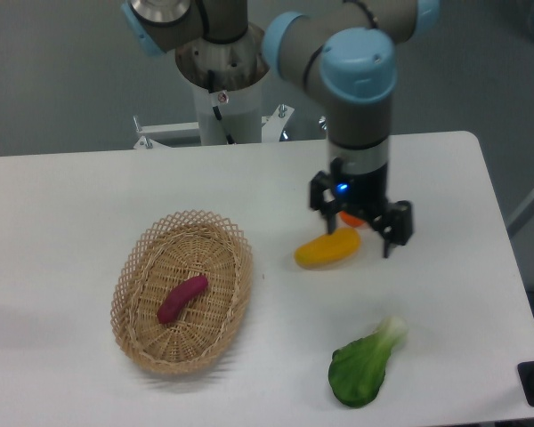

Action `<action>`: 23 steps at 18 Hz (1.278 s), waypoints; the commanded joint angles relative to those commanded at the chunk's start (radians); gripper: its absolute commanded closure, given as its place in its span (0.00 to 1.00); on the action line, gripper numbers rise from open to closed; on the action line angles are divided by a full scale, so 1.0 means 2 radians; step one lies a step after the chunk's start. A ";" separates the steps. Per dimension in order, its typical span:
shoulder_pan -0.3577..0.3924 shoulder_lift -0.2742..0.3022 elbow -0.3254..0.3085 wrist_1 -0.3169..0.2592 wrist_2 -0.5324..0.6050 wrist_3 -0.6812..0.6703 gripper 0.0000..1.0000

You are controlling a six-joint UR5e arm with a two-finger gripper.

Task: Pick up the sweet potato from the basket
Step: 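Move the open gripper over the wicker basket toward the purple sweet potato, then lower the gripper into the basket and close it on the sweet potato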

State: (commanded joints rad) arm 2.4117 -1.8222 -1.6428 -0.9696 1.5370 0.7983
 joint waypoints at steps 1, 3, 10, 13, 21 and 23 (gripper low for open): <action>-0.013 -0.004 -0.002 0.005 0.000 -0.028 0.00; -0.041 -0.011 -0.008 0.012 0.000 -0.058 0.00; -0.114 -0.053 -0.035 0.034 0.000 -0.058 0.00; -0.139 -0.081 -0.038 0.048 0.001 -0.047 0.00; -0.163 -0.097 -0.057 0.080 0.001 -0.032 0.00; -0.166 -0.104 -0.061 0.080 0.002 -0.031 0.00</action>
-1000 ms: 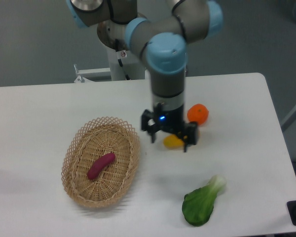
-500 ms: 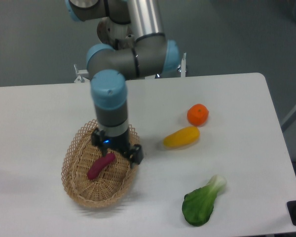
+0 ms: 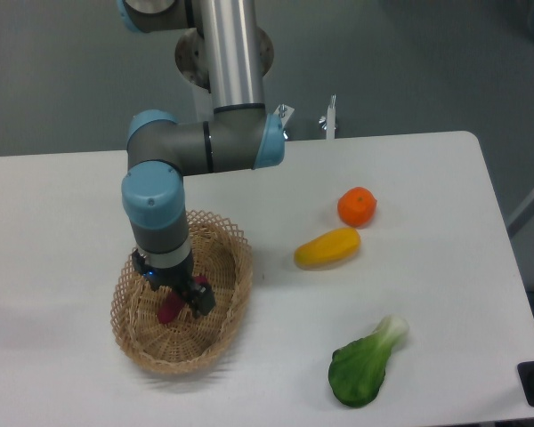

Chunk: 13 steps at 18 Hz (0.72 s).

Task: Pick up the sweet potato from the basket
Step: 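Lower the gripper into the basket and close it on the sweet potato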

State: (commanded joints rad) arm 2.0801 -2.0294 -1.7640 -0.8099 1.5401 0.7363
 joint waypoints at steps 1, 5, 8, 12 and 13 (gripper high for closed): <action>0.000 -0.002 -0.001 0.002 0.001 -0.001 0.00; -0.001 -0.009 -0.002 0.008 0.003 -0.002 0.00; -0.001 -0.011 -0.001 0.008 0.004 -0.001 0.00; 0.000 -0.010 -0.001 0.012 0.010 0.002 0.62; 0.000 -0.009 0.001 0.011 0.010 0.002 0.68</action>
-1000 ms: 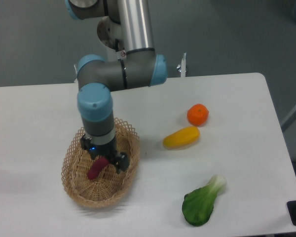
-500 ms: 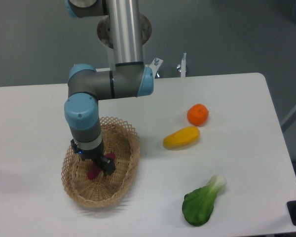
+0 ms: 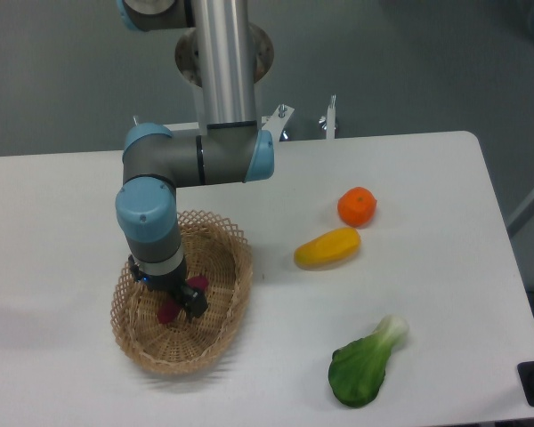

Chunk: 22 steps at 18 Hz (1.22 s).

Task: Pick up the sweet potato from the basket
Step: 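Lower the gripper into the basket and close it on the sweet potato, then lift the sweet potato out of the basket and carry it beside the orange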

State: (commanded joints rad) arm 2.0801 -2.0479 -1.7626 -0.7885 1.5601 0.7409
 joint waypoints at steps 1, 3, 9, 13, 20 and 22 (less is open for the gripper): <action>0.000 0.000 0.000 0.000 0.001 0.000 0.69; 0.000 0.002 -0.002 -0.001 0.005 0.001 0.72; 0.001 0.008 -0.002 0.001 0.016 0.001 0.83; 0.007 0.021 0.015 0.000 0.012 0.003 0.85; 0.070 0.043 0.065 -0.011 0.012 0.051 0.85; 0.100 0.051 0.078 -0.016 0.006 0.080 0.85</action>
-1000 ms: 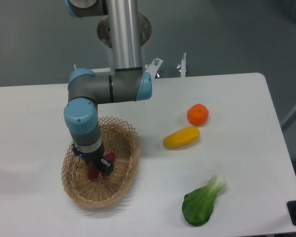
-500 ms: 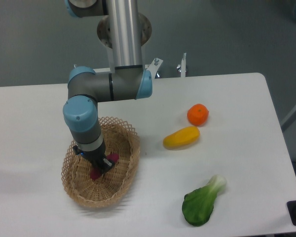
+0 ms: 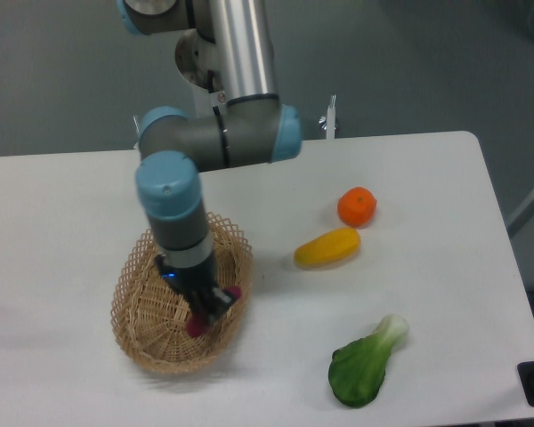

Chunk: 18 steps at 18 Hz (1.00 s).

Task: Pick up the sweet potato from the basket
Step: 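Lift the sweet potato out of the basket and carry it beside the orange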

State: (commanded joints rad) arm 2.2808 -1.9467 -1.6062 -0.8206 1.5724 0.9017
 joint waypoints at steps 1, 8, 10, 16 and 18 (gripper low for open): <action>0.013 0.001 0.010 -0.010 -0.005 0.012 0.85; 0.114 0.006 0.084 -0.117 -0.031 0.114 0.85; 0.137 0.006 0.086 -0.122 -0.032 0.153 0.85; 0.182 0.002 0.089 -0.121 -0.041 0.222 0.85; 0.189 0.000 0.090 -0.121 -0.041 0.233 0.85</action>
State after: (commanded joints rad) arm 2.6583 -1.9466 -1.4266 -1.0631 1.4910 1.3682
